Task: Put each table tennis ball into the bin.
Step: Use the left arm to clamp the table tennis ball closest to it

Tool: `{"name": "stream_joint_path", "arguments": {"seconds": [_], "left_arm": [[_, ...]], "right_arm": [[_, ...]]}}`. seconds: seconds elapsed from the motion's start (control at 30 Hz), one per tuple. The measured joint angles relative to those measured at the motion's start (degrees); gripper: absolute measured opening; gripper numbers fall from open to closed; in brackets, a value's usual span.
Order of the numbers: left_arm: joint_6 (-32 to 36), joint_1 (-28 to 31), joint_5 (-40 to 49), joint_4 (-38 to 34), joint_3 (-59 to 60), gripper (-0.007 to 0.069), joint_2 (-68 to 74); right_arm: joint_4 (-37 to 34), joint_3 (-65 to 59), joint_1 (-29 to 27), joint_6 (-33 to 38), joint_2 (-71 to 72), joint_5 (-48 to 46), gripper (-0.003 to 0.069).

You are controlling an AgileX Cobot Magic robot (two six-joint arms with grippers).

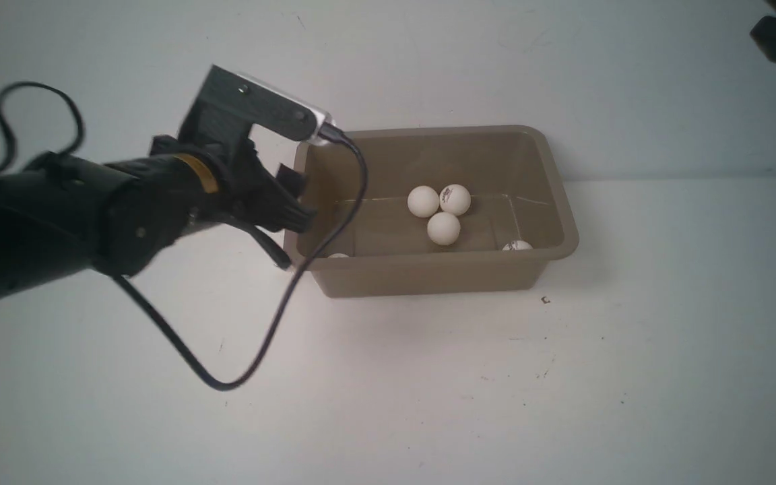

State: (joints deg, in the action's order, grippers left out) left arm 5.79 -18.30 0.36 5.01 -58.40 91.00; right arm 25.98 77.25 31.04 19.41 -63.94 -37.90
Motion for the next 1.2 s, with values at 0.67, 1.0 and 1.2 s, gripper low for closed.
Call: {"name": "stream_joint_path", "arguments": {"seconds": [0.67,1.0,1.2], "left_arm": [[0.8,-8.8,15.5,-10.2,0.1,0.0437,-25.0],[3.7,-24.2,22.9,-12.3,0.2,0.0437,-23.9],[1.3,-24.3,34.3,-13.9,0.2,0.0437,-23.9]], "right_arm": [[-0.9,0.0,0.0,-0.1,0.0,2.3,0.0513],[-2.8,0.0,0.0,-0.1,0.0,3.8,0.0513],[-2.8,0.0,0.0,-0.1,0.0,5.9,0.0513]]}}
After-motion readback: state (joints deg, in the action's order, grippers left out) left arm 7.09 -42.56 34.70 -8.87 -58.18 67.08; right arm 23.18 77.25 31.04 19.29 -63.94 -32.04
